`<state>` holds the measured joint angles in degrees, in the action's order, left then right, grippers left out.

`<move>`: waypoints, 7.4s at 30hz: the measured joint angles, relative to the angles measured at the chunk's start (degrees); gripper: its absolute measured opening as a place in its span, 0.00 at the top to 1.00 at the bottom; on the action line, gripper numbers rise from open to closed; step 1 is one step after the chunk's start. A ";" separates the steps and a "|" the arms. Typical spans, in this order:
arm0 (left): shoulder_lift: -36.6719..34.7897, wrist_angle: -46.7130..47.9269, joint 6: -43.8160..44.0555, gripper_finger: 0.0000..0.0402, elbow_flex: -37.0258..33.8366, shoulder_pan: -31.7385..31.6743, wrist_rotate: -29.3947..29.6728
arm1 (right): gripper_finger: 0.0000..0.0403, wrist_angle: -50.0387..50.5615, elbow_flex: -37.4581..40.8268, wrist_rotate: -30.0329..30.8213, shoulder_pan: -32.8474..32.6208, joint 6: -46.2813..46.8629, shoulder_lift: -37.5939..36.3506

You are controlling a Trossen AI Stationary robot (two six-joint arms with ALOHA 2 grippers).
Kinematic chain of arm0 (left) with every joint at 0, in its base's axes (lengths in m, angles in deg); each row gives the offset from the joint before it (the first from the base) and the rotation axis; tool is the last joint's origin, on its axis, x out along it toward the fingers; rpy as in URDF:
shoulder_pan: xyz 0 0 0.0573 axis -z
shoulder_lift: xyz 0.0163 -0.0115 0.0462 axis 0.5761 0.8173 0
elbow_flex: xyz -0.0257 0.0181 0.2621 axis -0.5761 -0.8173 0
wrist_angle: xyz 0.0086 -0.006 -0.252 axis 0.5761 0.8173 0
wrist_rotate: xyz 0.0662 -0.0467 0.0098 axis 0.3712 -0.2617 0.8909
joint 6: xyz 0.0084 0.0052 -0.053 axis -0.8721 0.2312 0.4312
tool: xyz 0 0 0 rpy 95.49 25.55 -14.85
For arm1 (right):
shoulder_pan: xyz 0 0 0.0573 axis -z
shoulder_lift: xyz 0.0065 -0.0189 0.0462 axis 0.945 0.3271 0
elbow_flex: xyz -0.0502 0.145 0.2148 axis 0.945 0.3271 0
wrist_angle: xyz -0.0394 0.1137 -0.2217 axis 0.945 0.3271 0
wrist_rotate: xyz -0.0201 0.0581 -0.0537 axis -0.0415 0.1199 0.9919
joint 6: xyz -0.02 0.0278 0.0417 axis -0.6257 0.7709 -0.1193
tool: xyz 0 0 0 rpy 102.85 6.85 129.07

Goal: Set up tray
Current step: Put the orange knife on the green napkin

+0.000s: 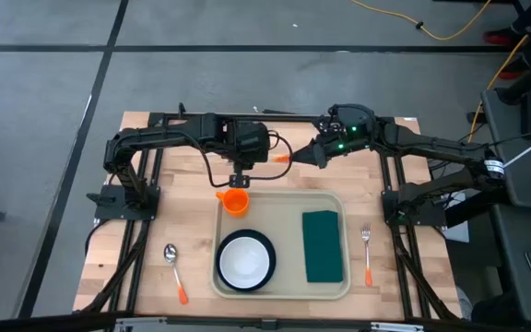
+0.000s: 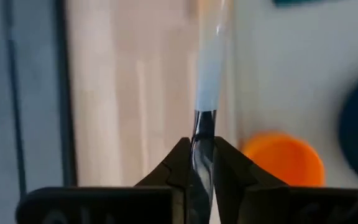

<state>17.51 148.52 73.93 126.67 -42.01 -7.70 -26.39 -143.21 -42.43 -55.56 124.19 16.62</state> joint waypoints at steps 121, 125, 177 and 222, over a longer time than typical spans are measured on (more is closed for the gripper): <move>-5.82 4.19 -22.51 0.60 -0.29 7.69 -4.30 | 0.99 -3.36 0.00 -9.02 3.60 4.87 14.39; -6.12 5.30 -20.67 0.60 -1.64 6.57 -6.96 | 0.99 -2.81 -0.07 -3.54 1.94 6.11 8.76; -10.99 0.41 -19.17 0.75 -1.70 -1.90 -11.65 | 0.99 -2.42 45.27 53.23 -51.00 52.80 -28.36; -10.93 0.17 -18.09 0.75 -1.68 -1.90 -11.44 | 0.99 -1.99 45.20 48.02 -51.36 67.47 -11.43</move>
<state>6.58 148.69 55.84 124.99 -43.91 -19.13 -28.38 -98.01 5.58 -106.92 191.66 5.20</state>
